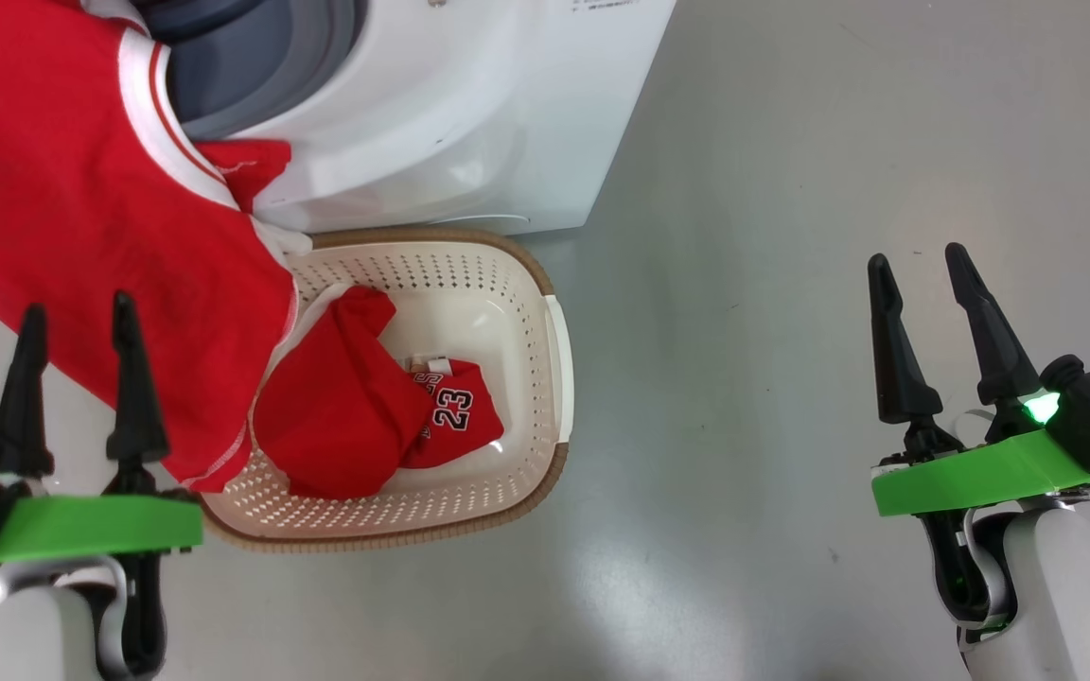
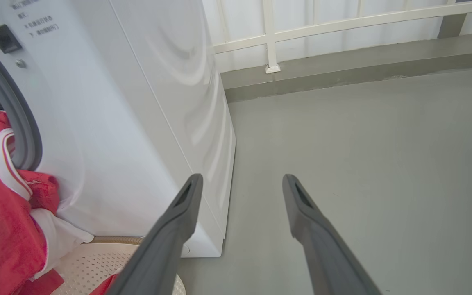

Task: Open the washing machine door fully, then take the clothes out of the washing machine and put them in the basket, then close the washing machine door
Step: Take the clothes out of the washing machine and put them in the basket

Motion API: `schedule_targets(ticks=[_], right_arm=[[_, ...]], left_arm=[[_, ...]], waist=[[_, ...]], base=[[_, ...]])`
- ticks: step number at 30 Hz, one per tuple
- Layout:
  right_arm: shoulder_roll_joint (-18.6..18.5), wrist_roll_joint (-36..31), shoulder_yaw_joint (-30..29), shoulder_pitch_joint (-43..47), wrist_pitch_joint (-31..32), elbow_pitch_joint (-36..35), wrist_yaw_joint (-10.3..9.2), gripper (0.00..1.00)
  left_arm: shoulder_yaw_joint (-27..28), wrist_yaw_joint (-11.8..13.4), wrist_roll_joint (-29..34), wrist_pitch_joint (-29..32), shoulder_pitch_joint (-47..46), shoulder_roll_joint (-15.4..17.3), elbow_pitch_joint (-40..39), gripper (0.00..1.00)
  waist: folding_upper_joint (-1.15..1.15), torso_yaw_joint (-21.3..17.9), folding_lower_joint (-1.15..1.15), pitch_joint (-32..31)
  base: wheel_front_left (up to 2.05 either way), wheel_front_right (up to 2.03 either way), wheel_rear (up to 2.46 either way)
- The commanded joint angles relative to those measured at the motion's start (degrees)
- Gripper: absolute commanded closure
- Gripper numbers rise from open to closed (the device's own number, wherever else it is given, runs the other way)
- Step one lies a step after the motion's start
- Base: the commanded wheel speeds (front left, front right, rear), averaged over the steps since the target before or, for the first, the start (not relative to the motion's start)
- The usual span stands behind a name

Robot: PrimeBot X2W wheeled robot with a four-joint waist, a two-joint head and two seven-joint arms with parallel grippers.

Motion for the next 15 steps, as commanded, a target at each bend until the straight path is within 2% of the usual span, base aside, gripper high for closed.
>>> schedule_targets(ticks=[1, 15], right_arm=[[-0.2, -0.5, 1.4, 1.2, -0.4, -1.4, 0.37, 0.0], [-0.2, -0.4, 1.4, 1.3, -0.4, -1.3, 0.37, 0.0]], left_arm=[[2.0, -0.3, 0.3, -0.3, 2.1, 0.9, -2.5, 0.0], [0.9, -0.3, -0.3, -0.3, 2.0, 0.7, -4.7, 0.0]], waist=[[0.0, 0.0, 0.0, 0.1], [0.0, -0.1, 0.0, 0.5]], base=[[0.0, 0.0, 0.0], [0.0, 0.0, 0.0]])
